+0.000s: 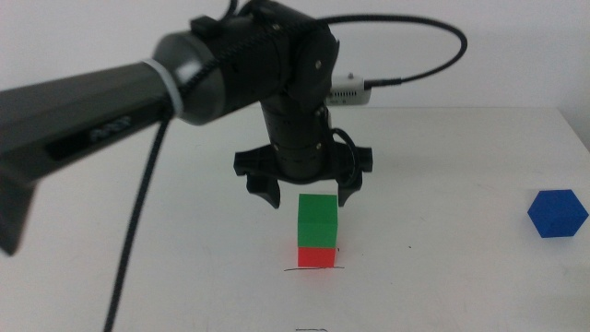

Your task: Stack red cubes first, then green, then blue cubes in a specific spot.

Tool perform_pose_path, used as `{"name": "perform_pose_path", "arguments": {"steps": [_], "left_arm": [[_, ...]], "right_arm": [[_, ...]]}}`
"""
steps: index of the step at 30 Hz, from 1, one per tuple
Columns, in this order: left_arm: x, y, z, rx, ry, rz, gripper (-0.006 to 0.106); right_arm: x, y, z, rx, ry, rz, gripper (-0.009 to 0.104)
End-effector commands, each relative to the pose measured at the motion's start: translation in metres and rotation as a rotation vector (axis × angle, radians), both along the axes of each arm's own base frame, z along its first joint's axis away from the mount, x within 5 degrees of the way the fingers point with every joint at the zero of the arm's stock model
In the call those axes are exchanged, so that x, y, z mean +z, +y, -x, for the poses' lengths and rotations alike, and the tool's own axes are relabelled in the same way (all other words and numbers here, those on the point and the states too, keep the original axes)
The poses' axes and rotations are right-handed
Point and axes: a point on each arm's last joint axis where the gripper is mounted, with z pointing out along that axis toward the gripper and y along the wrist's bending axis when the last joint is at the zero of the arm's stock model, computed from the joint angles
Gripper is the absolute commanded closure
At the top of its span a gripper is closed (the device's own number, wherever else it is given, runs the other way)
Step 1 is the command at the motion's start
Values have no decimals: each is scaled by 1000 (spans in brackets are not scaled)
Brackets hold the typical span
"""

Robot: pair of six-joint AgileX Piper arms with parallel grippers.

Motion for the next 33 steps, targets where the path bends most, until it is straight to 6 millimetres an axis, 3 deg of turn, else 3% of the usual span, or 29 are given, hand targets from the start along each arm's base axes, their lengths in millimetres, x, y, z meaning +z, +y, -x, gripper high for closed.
{"name": "perform_pose_path", "arguments": {"steps": [1, 7, 10, 15, 20, 24, 29, 33], "left_arm": [[48, 8, 12, -13, -109, 87, 7], [98, 30, 35, -140, -238, 117, 7], [126, 51, 51, -131, -280, 142, 7], [162, 98, 70, -322, -455, 82, 7], [182, 153, 94, -434, -543, 201, 7], [187, 189, 117, -427, -657, 259, 7], [189, 209, 128, -425, -702, 322, 7], [193, 205, 129, -450, -727, 396, 7]], "right_arm": [[9, 0, -2, 2, -72, 21, 14], [9, 0, -2, 2, -72, 21, 14], [9, 0, -2, 2, -72, 21, 14], [9, 0, -2, 2, -72, 21, 14], [9, 0, -2, 2, -72, 21, 14], [9, 0, -2, 2, -72, 21, 14], [9, 0, -2, 2, -72, 21, 14], [9, 0, -2, 2, -72, 21, 14]]}}
